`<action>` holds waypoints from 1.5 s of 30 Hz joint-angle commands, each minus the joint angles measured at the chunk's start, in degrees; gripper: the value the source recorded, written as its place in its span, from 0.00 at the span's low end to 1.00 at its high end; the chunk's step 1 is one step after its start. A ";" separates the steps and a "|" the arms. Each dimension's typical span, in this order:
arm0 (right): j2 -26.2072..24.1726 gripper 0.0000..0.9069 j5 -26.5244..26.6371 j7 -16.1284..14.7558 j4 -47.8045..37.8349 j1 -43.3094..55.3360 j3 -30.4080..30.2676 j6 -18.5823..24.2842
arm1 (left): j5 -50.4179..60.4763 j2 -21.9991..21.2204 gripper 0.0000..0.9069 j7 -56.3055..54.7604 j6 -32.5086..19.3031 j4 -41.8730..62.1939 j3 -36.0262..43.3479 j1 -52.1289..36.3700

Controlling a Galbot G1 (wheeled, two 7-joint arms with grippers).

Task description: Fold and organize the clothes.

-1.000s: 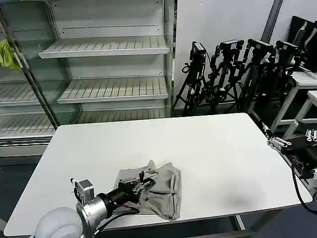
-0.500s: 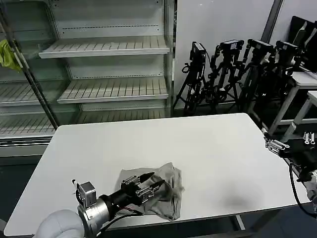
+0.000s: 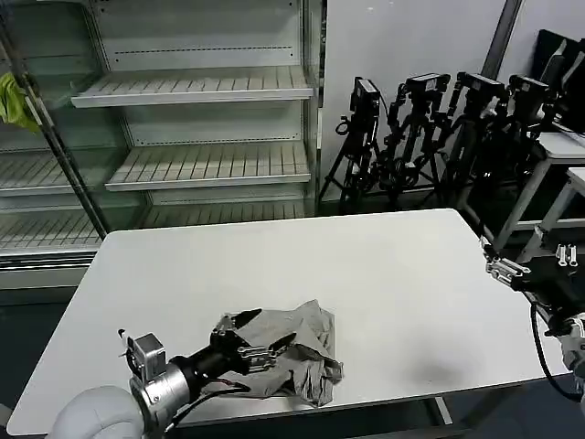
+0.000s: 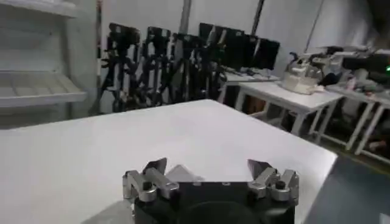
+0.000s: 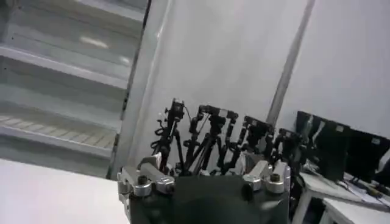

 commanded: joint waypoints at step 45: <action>1.42 1.00 1.30 -0.73 2.23 0.03 1.64 1.15 | 6.70 -4.22 0.06 1.55 -0.31 12.31 -4.80 9.95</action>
